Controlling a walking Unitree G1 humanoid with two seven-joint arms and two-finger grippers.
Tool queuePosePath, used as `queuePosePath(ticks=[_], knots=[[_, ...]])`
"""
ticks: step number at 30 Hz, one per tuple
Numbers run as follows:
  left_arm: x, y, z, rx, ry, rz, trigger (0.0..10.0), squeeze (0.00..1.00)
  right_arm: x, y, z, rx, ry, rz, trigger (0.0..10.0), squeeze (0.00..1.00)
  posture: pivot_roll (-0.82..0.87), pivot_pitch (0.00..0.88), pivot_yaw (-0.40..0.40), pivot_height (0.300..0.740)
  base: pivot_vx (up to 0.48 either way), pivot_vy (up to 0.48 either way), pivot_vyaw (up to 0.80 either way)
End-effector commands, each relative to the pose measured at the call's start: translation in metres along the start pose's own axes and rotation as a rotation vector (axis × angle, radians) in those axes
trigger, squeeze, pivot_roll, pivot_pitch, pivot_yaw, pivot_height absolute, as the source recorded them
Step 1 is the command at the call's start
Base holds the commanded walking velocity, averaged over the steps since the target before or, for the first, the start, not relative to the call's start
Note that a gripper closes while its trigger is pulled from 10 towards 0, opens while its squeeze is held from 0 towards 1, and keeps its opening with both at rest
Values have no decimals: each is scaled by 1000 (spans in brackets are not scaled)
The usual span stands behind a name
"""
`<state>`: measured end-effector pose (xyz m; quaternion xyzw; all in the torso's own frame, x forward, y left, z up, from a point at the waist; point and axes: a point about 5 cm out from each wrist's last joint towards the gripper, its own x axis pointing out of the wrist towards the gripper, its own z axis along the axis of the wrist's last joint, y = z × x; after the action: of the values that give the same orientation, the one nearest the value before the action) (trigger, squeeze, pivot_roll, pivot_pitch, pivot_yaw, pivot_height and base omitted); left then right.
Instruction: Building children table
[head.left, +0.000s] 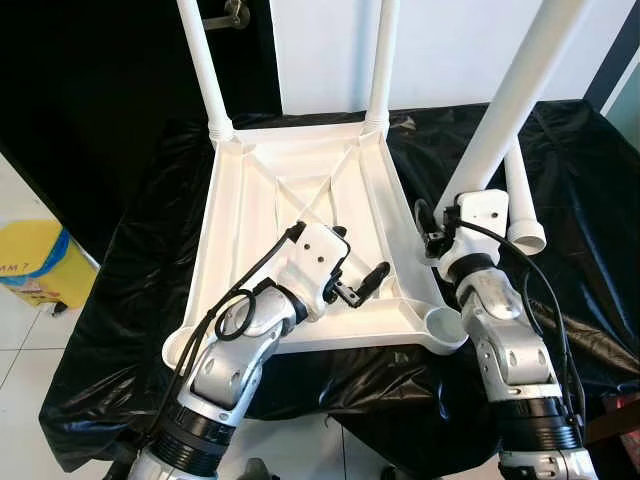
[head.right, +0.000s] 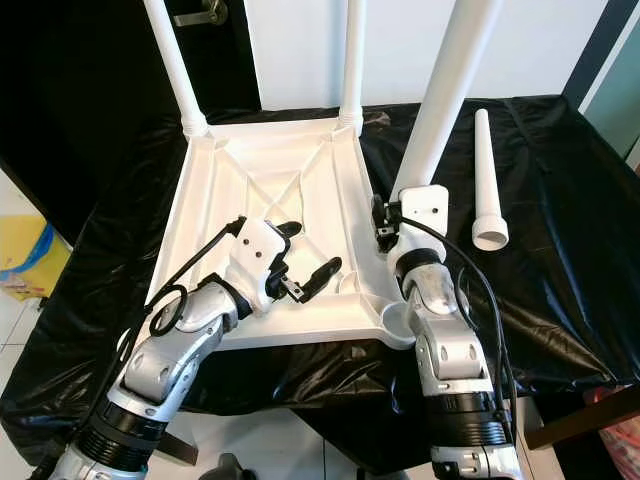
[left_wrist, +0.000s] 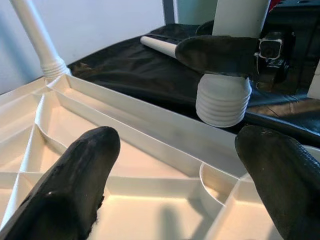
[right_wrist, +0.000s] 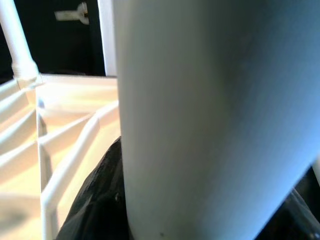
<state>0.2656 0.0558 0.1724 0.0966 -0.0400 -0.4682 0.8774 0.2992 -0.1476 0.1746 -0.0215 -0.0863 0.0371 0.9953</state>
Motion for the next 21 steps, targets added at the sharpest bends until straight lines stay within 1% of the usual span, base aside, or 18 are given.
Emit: queuePosePath(ticks=[1,2,3,5,6,7,12,13,15,16,17,18,20,21], knots=[[-1,-12,-2,-10,14,-152,10000,0,-1,3,2,-7,-2,15,10000,0,-117,22,8,740,0,0,0],[-1,-12,-2,-10,14,-152,10000,0,-1,3,2,-7,-2,15,10000,0,-117,22,8,740,0,0,0],[-3,-14,-4,-15,24,-176,10000,0,-5,4,1,-9,7,19,10000,0,-121,24,7,740,0,0,0],[-6,-21,-12,-2,76,-238,10000,0,-11,5,-2,-13,21,26,10000,0,-127,27,8,740,0,0,0],[-6,-21,-12,-2,76,-238,10000,0,-11,5,-2,-13,21,26,10000,0,-127,27,8,740,0,0,0],[-7,-22,-17,17,113,-250,10000,0,-13,5,-2,-14,25,28,10000,0,-129,27,9,740,0,0,0],[-7,-22,-20,30,136,-254,10000,0,-13,5,-2,-15,27,29,10000,0,-129,27,9,740,0,0,0],[-6,-20,-28,49,188,-233,10000,0,-11,4,-1,-17,26,24,10000,0,-134,21,10,740,0,0,0],[-6,-20,-28,49,188,-233,10000,0,-11,4,-1,-17,26,24,10000,0,-134,21,10,740,0,0,0],[-4,-17,-34,65,227,-212,10000,0,-9,4,0,-20,24,21,10000,0,-134,20,10,740,0,0,0],[-1,-12,-40,81,270,-161,10000,0,-8,4,0,-22,22,21,10000,0,-131,14,6,740,0,0,0],[-1,-12,-40,81,270,-161,10000,0,-8,4,0,-22,22,21,10000,0,-131,14,6,740,0,0,0],[4,-4,-46,104,324,-96,10000,0,-7,5,1,-24,23,26,10000,0,-132,13,4,740,0,0,0],[4,-4,-46,104,324,-96,10000,0,-7,5,1,-24,23,26,10000,0,-132,13,4,740,0,0,0]])
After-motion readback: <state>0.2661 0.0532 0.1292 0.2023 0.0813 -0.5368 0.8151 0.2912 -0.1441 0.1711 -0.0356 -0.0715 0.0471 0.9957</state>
